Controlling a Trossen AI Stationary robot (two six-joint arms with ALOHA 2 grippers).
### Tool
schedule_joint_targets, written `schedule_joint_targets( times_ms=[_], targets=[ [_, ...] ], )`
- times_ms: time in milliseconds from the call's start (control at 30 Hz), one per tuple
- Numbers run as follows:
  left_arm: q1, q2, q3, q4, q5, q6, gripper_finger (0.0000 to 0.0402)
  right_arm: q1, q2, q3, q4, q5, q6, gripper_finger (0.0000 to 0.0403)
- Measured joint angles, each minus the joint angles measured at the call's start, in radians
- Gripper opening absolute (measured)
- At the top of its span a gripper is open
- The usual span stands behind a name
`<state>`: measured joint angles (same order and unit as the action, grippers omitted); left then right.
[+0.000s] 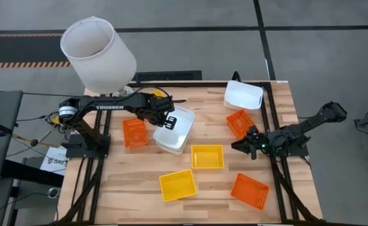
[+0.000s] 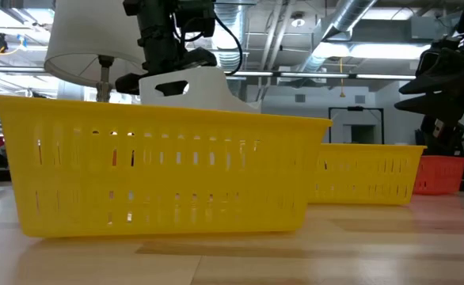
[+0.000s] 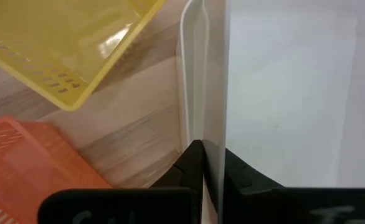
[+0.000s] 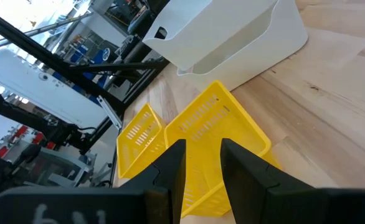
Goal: Stack baskets by color
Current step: Stack the bottom white bin on top of the middle white bin
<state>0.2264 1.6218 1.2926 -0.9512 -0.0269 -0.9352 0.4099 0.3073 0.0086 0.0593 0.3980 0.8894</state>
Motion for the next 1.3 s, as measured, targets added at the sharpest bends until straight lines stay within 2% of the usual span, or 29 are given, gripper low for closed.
schedule_joint_targets(
  times_ms=[400,867,1067,1300],
  targets=[
    [-0.003,0.000,0.000,0.000,-0.023,-0.001,0.0003,0.000,0.000,0.000,0.000,0.000,-0.007,0.0124],
    [-0.002,0.000,0.000,0.028,-0.051,-0.007,0.0099,0.000,0.000,0.000,0.000,0.000,-0.007,0.0124],
    [-0.002,0.000,0.000,0.027,-0.065,-0.016,0.0093,0.000,0.000,0.000,0.000,0.000,-0.007,0.0124],
    [0.021,-0.009,0.042,-0.009,-0.057,0.056,0.0083,0.000,0.000,0.000,0.000,0.000,-0.007,0.0124]
  ],
)
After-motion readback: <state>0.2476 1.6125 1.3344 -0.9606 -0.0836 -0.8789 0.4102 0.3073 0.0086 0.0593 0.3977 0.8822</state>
